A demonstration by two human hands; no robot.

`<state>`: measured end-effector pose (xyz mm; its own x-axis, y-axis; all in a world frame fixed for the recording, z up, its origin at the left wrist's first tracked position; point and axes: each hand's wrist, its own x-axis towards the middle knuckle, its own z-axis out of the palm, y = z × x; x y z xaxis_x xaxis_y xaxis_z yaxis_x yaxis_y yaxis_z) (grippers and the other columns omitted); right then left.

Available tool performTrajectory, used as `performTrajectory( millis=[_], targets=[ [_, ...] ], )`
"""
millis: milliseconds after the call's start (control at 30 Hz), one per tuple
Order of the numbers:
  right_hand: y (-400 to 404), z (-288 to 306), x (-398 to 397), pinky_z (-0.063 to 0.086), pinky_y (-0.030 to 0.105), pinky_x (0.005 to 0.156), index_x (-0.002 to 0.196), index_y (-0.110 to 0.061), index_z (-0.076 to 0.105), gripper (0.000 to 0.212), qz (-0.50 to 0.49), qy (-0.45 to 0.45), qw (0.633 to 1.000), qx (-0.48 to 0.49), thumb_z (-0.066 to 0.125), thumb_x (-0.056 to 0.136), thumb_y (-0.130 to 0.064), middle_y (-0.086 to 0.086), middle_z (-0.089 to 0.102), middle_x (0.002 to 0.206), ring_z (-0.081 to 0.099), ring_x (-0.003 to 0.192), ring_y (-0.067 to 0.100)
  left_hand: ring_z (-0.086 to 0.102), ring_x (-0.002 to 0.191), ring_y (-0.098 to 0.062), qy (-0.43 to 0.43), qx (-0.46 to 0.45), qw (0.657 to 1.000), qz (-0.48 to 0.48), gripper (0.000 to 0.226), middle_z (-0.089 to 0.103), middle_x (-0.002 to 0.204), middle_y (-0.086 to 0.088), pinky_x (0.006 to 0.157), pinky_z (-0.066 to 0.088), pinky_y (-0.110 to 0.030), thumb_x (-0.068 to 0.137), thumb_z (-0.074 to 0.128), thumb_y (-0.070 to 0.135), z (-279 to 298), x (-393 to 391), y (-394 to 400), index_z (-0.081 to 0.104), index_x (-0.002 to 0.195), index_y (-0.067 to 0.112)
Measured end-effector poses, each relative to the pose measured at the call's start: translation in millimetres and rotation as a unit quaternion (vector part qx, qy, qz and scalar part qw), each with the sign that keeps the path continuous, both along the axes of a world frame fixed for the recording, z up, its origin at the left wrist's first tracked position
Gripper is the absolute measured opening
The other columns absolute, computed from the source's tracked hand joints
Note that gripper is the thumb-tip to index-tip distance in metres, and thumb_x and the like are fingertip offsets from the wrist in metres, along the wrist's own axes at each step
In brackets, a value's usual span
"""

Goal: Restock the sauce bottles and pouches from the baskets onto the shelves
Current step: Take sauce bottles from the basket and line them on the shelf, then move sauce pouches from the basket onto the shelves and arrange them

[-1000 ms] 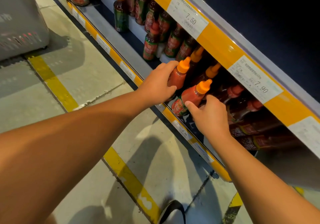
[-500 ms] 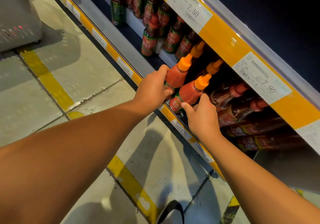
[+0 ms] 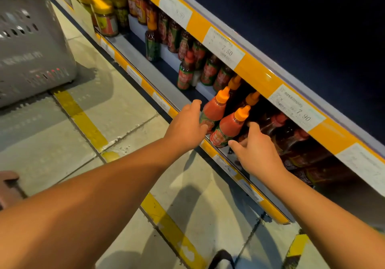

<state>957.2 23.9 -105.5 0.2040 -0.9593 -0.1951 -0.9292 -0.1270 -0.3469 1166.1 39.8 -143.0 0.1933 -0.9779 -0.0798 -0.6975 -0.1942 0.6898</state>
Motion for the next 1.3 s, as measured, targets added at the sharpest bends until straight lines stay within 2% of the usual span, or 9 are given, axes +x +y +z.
performTrajectory(
  millis=[67, 133, 267, 400, 667, 800, 933, 1100, 1300],
  targets=[
    [9, 21, -5, 0.053, 0.041, 0.064, 0.138, -0.014, 0.038, 0.064, 0.034, 0.040, 0.998, 0.019, 0.068, 0.094, -0.051, -0.003, 0.063, 0.080, 0.064, 0.075, 0.020, 0.060, 0.112, -0.027, -0.005, -0.014, 1.000, 0.002, 0.049, 0.056, 0.134, -0.007, 0.088, 0.051, -0.041, 0.096, 0.067, 0.035, 12, 5, 20, 0.044, 0.137, 0.022],
    [19, 46, -14, 0.044, 0.030, 0.055, 0.121, -0.018, 0.047, 0.052, 0.069, 0.060, 0.994, 0.054, 0.067, 0.093, -0.056, -0.006, 0.058, 0.079, 0.061, 0.072, 0.018, 0.062, 0.099, -0.022, -0.007, -0.014, 1.000, -0.005, 0.038, 0.058, 0.128, -0.003, 0.082, 0.051, -0.037, 0.098, 0.062, 0.042, 26, 8, 40, 0.050, 0.129, 0.024],
    [52, 112, -44, 0.035, 0.024, 0.050, 0.118, -0.026, 0.048, 0.043, 0.095, 0.096, 0.988, 0.071, 0.062, 0.095, -0.060, -0.008, 0.058, 0.075, 0.055, 0.063, 0.006, 0.060, 0.099, -0.017, 0.030, -0.033, 0.998, -0.036, 0.026, 0.062, 0.113, 0.005, 0.079, 0.050, -0.035, 0.098, 0.056, 0.051, 70, -5, 75, 0.058, 0.114, 0.030],
    [109, 176, -79, 0.057, 0.039, 0.071, 0.136, -0.030, 0.045, 0.053, 0.005, 0.064, 0.996, 0.064, 0.061, 0.096, -0.059, -0.008, 0.067, 0.089, 0.064, 0.078, 0.010, 0.061, 0.096, -0.011, 0.092, -0.037, 0.988, -0.115, 0.021, 0.063, 0.112, 0.014, 0.082, 0.054, -0.038, 0.098, 0.056, 0.053, 121, -45, 106, 0.059, 0.110, 0.036],
    [243, 242, -160, 0.056, 0.041, 0.083, 0.146, -0.037, 0.035, 0.062, -0.233, -0.015, 0.972, -0.022, 0.055, 0.094, -0.065, -0.005, 0.067, 0.118, 0.066, 0.098, 0.020, 0.055, 0.114, -0.003, 0.106, -0.044, 0.950, -0.292, 0.031, 0.057, 0.120, 0.024, 0.091, 0.046, -0.025, 0.100, 0.053, 0.056, 217, -159, 160, 0.060, 0.124, 0.039],
    [284, 243, -225, 0.050, 0.039, 0.097, 0.151, -0.041, 0.031, 0.066, -0.331, -0.066, 0.940, -0.055, 0.051, 0.094, -0.067, -0.009, 0.057, 0.140, 0.058, 0.123, 0.016, 0.056, 0.109, 0.000, 0.102, -0.011, 0.930, -0.354, 0.022, 0.058, 0.116, 0.026, 0.083, 0.042, -0.015, 0.097, 0.056, 0.057, 232, -231, 181, 0.059, 0.115, 0.044],
    [321, 224, -312, 0.047, 0.033, 0.102, 0.150, -0.040, 0.037, 0.062, -0.410, -0.099, 0.902, -0.089, 0.052, 0.095, -0.064, -0.014, 0.056, 0.142, 0.054, 0.127, 0.008, 0.059, 0.099, 0.003, 0.093, 0.006, 0.912, -0.399, 0.008, 0.064, 0.099, 0.024, 0.076, 0.041, -0.009, 0.094, 0.067, 0.047, 231, -326, 192, 0.060, 0.093, 0.049],
    [366, 219, -448, 0.046, 0.034, 0.106, 0.144, -0.035, 0.047, 0.052, -0.504, -0.121, 0.849, -0.103, 0.055, 0.097, -0.058, -0.009, 0.061, 0.137, 0.055, 0.127, 0.012, 0.058, 0.094, 0.010, 0.060, 0.040, 0.891, -0.448, 0.015, 0.066, 0.099, 0.024, 0.077, 0.043, -0.015, 0.097, 0.058, 0.054, 248, -477, 189, 0.064, 0.097, 0.040],
    [413, 255, -591, 0.052, 0.035, 0.097, 0.141, -0.036, 0.049, 0.047, -0.579, -0.119, 0.805, -0.058, 0.056, 0.097, -0.052, -0.009, 0.062, 0.133, 0.057, 0.122, 0.013, 0.061, 0.093, -0.003, 0.028, 0.104, 0.884, -0.455, 0.017, 0.067, 0.092, 0.016, 0.080, 0.043, -0.031, 0.099, 0.060, 0.047, 305, -651, 180, 0.067, 0.090, 0.033]
  ],
)
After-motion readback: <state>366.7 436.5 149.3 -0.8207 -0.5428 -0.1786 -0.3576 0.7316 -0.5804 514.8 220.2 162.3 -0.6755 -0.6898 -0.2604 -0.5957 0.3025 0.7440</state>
